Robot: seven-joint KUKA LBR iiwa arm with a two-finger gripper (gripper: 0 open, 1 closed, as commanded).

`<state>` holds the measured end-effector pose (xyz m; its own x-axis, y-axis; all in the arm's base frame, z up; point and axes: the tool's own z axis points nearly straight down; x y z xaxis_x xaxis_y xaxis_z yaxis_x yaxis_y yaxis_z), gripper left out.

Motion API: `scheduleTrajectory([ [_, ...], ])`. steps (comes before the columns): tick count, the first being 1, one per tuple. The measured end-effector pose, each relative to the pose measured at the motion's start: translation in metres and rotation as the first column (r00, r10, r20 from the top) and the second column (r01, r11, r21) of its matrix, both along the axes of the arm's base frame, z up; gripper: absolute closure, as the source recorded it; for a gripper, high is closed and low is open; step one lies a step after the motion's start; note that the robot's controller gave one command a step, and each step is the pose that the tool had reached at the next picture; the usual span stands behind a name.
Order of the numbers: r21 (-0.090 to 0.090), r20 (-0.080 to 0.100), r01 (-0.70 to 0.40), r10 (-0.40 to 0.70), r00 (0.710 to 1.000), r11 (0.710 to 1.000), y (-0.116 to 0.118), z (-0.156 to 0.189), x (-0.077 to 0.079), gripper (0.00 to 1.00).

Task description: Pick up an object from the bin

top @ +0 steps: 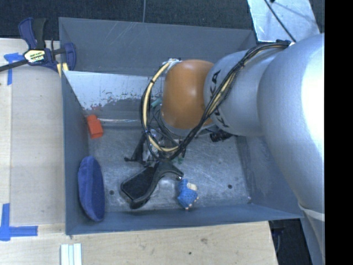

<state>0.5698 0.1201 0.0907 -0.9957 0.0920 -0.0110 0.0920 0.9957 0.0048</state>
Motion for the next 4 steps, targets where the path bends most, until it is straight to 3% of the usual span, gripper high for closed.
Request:
scheduleTrajectory([
  [1,0.0,0.003,0.001,-0.001,1.0,1.0,0.0,0.0,0.001,0.0],
  [2,0.004,0.008,0.12,-0.12,0.993,0.993,-0.015,-0.015,0.02,0.0],
  [3,-0.003,-0.003,0.044,-0.044,0.999,0.999,-0.053,-0.019,0.017,0.0],
  [4,-0.003,-0.005,0.044,-0.044,0.999,0.999,-0.052,-0.019,0.016,1.0],
])
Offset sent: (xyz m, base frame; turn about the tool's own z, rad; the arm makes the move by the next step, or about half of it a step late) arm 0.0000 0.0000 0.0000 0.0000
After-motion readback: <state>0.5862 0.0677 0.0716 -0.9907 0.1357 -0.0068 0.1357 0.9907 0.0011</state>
